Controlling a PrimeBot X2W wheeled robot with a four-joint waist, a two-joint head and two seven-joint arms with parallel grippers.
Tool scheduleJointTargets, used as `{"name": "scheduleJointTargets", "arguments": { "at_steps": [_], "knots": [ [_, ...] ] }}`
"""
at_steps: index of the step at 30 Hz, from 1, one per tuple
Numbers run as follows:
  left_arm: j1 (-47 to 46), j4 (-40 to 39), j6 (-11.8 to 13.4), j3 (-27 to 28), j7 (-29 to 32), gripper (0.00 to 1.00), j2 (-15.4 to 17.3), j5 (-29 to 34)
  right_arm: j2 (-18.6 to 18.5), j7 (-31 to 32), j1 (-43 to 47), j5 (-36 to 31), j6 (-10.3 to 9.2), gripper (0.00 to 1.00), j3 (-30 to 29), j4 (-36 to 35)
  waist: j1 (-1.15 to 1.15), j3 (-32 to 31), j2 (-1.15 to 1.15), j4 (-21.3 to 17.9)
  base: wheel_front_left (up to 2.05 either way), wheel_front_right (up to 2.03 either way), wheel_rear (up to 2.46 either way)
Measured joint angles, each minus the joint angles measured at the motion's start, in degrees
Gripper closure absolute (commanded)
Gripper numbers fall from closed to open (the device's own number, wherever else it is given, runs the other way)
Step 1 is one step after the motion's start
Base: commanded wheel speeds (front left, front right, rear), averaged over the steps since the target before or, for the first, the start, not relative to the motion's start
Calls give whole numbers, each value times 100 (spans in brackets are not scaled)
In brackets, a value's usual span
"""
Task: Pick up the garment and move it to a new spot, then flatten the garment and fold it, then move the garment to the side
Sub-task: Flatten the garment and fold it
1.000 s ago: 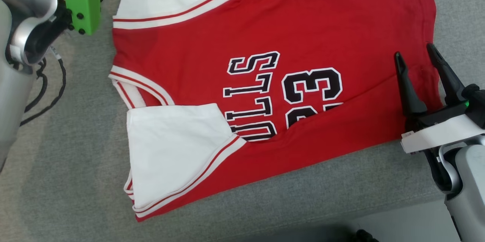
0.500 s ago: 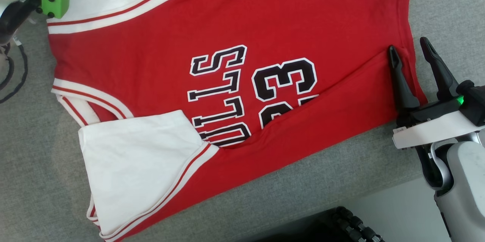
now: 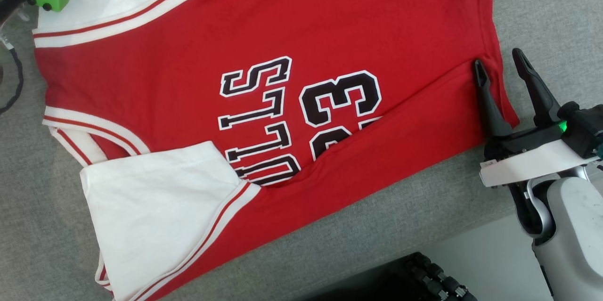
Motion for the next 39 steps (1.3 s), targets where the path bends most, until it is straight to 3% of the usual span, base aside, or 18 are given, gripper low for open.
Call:
{"name": "scheduleJointTargets", "arguments": {
  "at_steps": [7, 12, 18, 25, 39],
  "knots": [
    [26, -110, -15, -45, -218, 100, -22, -194, -175, 1, -235, 153, 0, 0, 40, -92, 0, -166, 0, 30, 0, 0, 0],
    [141, -402, -21, -94, -261, 100, -22, -434, -359, 133, -843, 537, 0, 0, 190, 283, 0, -385, 0, 103, 0, 0, 0],
    [283, -927, -23, -165, -249, 100, 79, -568, -758, 1544, -2098, 1177, 0, 0, 420, 1012, 0, -609, 0, 302, 0, 0, 0],
    [391, -1491, -14, -229, -108, 100, 167, -656, -900, 3277, -3094, 1419, -1, 0, 588, 1900, 0, -709, 0, 595, 0, 0, 0],
    [518, -2301, 111, -289, 40, 100, 290, -657, -702, 3691, -3900, 1146, -1, 0, 725, 2894, 0, -500, 0, 1005, 0, 0, 0]
  ]
}}
